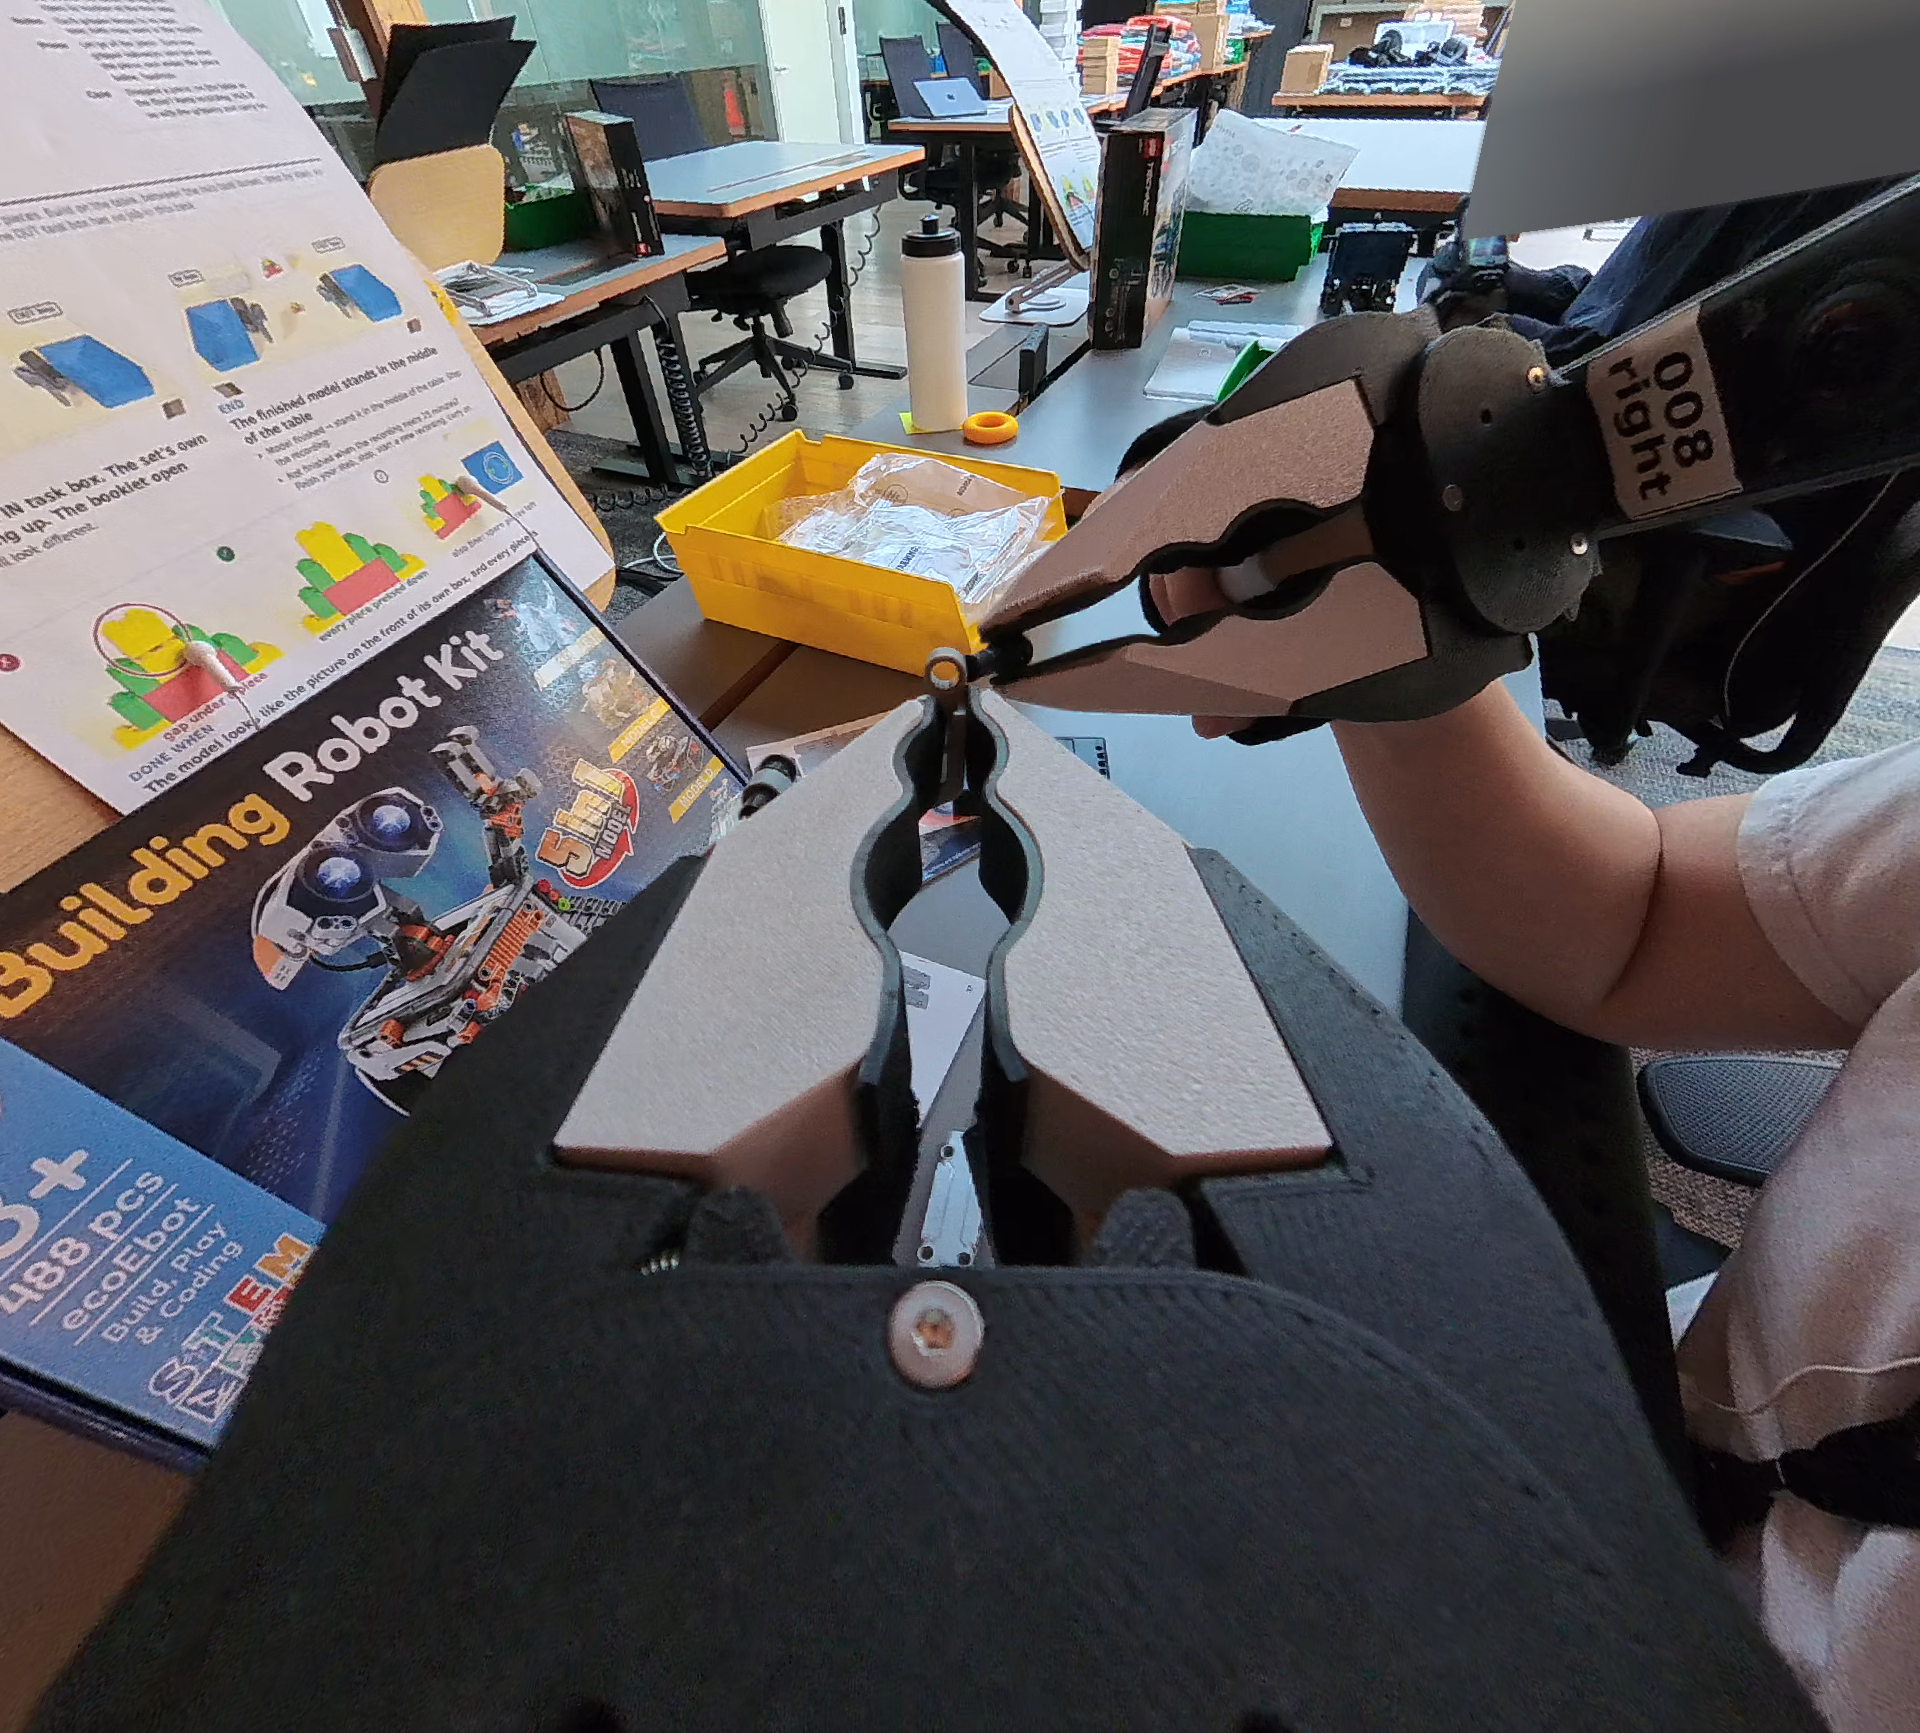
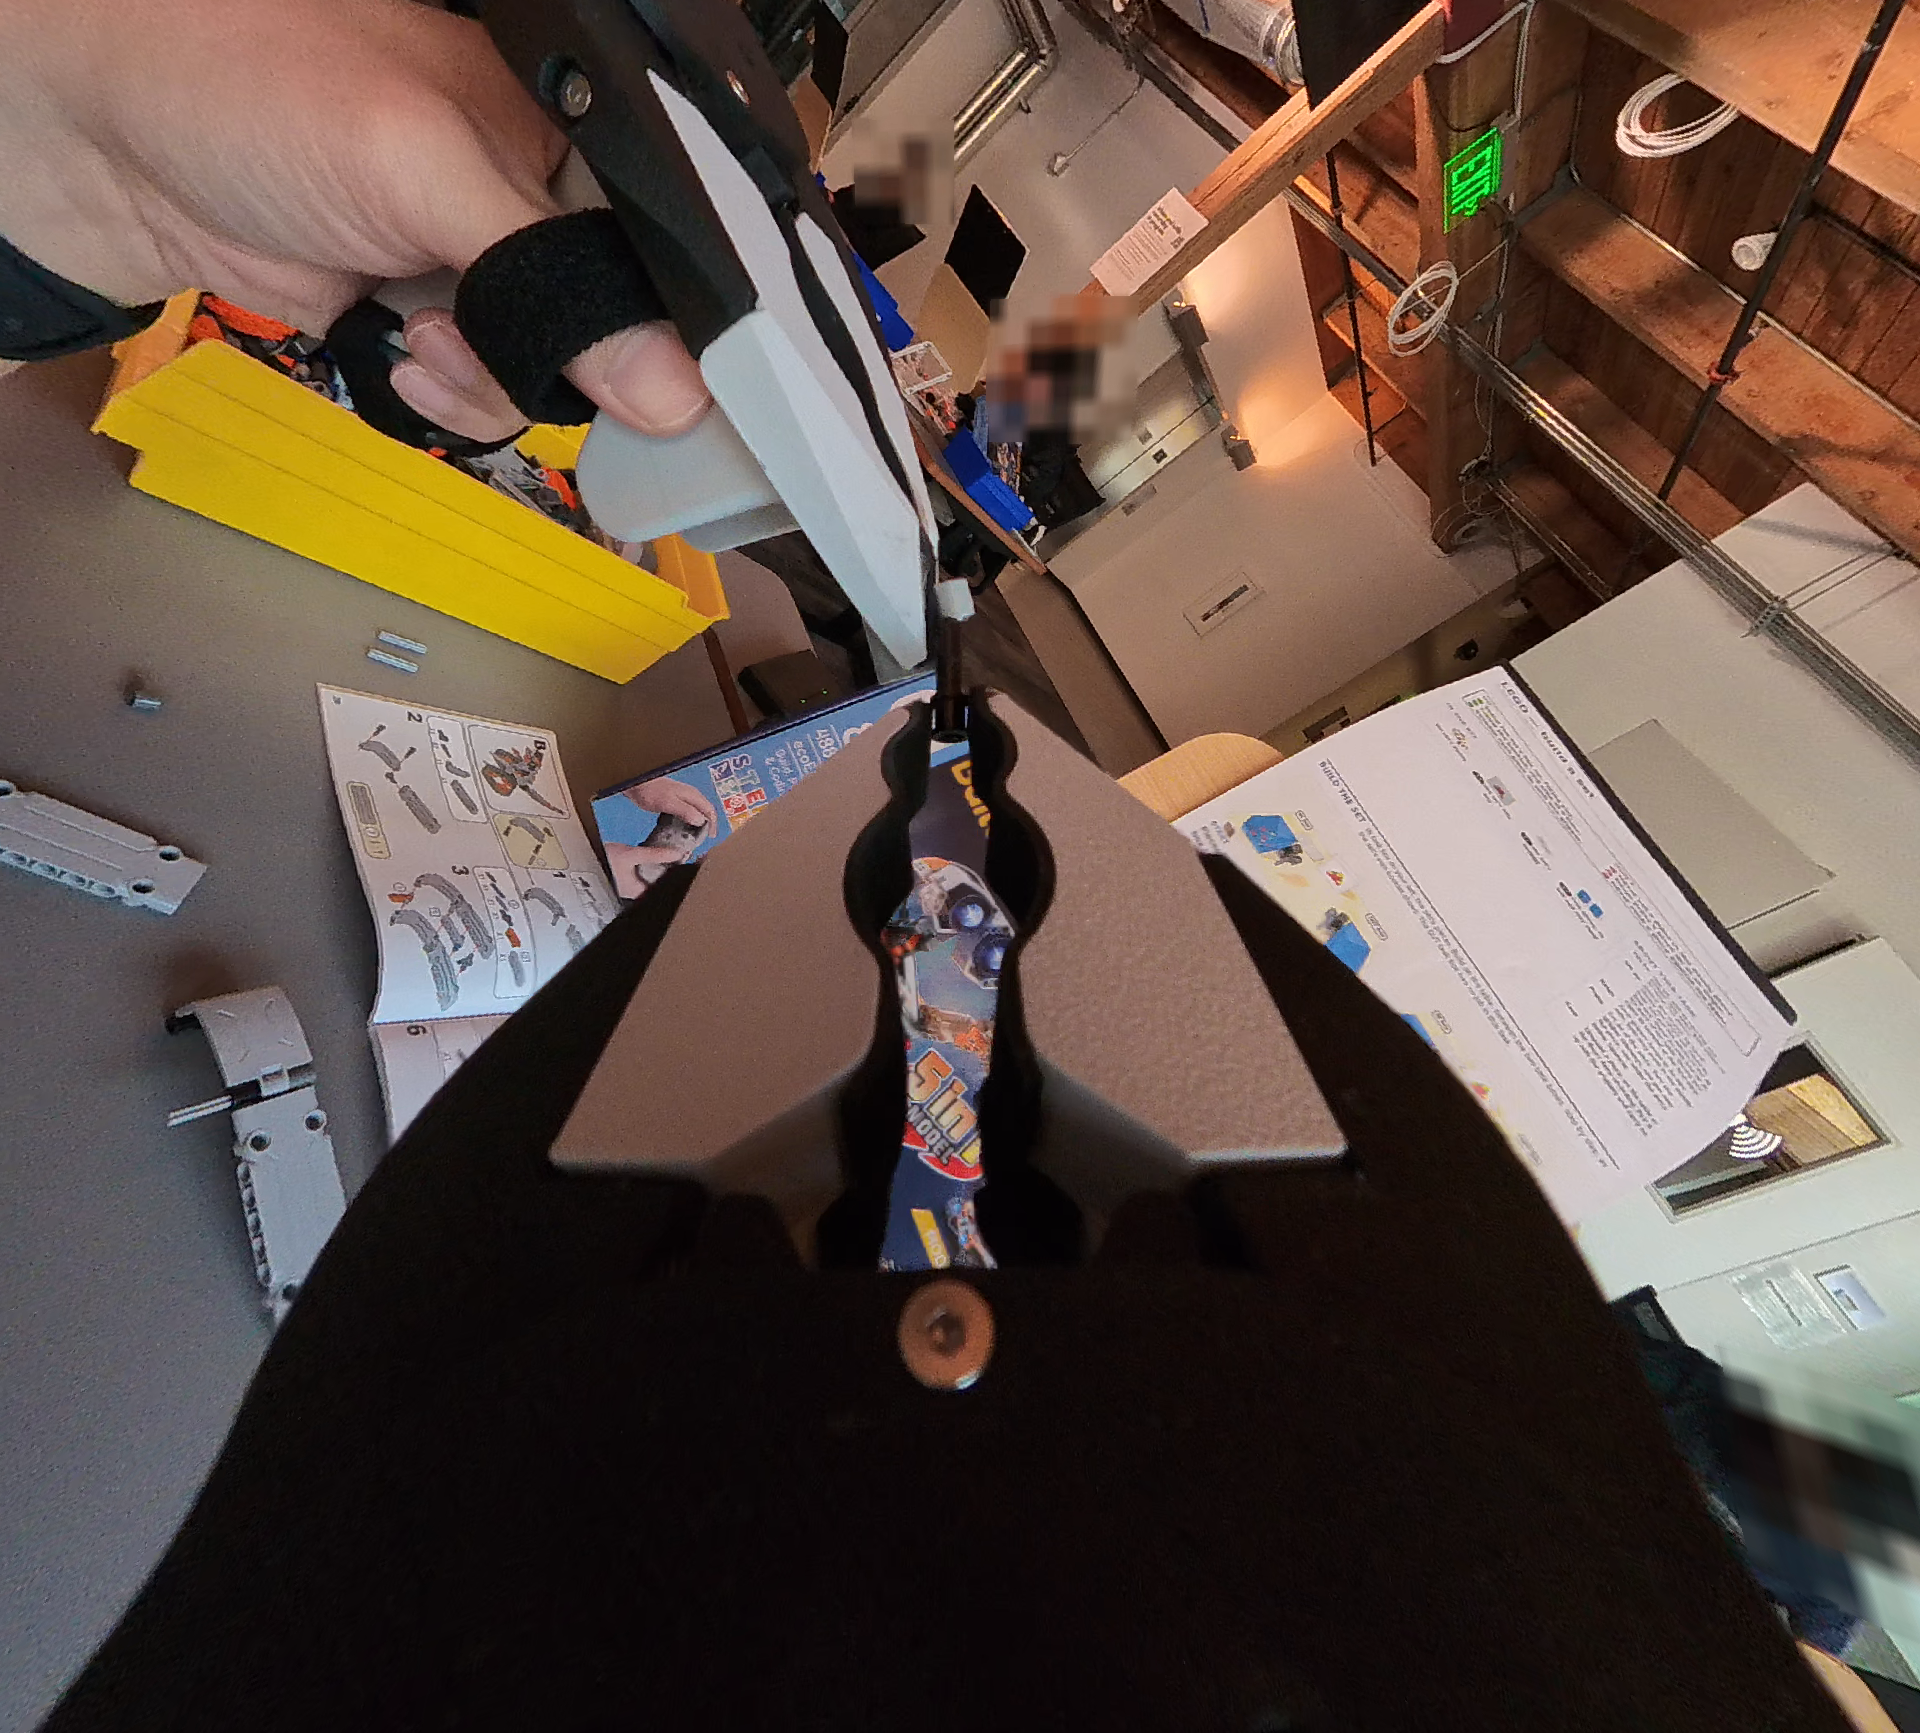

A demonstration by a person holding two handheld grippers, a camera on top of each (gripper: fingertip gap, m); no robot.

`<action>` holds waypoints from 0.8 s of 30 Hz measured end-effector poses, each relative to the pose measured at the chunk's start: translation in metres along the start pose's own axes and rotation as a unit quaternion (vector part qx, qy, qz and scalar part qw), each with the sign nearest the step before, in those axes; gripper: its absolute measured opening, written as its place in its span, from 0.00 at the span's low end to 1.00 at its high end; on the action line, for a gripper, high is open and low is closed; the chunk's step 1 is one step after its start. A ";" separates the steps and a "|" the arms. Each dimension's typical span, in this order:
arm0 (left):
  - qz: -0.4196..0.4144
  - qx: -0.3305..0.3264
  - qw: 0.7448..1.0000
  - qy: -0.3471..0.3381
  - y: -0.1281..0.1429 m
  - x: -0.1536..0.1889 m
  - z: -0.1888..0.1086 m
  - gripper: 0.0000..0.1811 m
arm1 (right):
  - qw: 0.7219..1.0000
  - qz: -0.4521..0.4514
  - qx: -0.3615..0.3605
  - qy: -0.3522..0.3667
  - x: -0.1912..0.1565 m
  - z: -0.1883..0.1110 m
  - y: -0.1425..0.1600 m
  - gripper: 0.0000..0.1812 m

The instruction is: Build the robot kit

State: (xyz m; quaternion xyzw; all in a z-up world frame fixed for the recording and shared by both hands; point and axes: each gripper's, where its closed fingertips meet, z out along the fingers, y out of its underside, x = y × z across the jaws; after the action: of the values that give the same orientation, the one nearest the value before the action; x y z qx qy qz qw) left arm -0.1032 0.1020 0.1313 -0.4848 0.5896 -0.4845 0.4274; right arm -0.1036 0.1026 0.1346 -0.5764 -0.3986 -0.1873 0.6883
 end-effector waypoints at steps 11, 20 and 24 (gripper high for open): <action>-0.022 -0.006 1.000 0.020 0.006 -0.002 0.004 0.01 | 0.999 0.020 0.022 -0.013 -0.001 -0.003 -0.006 0.03; -0.046 0.005 0.998 0.047 0.004 0.001 0.004 0.01 | 0.998 0.035 0.049 -0.017 0.000 -0.005 -0.009 0.03; -0.047 0.003 0.998 0.047 0.005 0.001 0.005 0.01 | 0.998 0.040 0.053 -0.017 0.001 -0.005 -0.009 0.03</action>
State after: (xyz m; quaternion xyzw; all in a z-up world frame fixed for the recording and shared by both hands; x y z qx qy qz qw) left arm -0.0992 0.1005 0.1257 -0.4873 0.5838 -0.5282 0.3777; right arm -0.1075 0.0958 0.1411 -0.5574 -0.3966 -0.1285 0.7179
